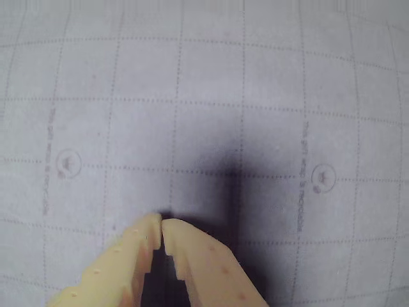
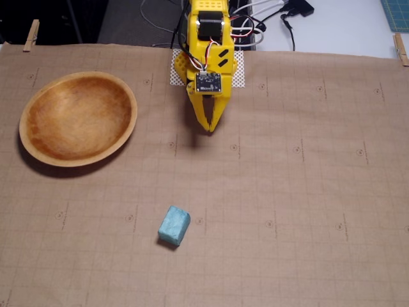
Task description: Grasp a blue block and put it in the bowl.
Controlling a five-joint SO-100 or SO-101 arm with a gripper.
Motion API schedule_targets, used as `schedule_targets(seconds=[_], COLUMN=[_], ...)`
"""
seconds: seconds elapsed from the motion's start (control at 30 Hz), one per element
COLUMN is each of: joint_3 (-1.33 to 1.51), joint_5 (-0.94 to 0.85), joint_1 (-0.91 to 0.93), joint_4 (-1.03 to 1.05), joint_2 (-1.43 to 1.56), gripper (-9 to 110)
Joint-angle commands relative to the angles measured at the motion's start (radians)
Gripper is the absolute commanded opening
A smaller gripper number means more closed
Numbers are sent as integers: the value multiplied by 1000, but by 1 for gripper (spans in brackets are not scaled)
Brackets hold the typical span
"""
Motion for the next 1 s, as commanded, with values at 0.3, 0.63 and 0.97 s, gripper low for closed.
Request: schedule_targets(seconds=[0.3, 0.63, 0.97], joint_3=[-219, -281, -325], joint_5=[-6, -8, 6], joint_1=[80, 92, 169], joint_4=[-123, -132, -133], joint_2=[11, 9, 9], gripper=[-3, -3, -2])
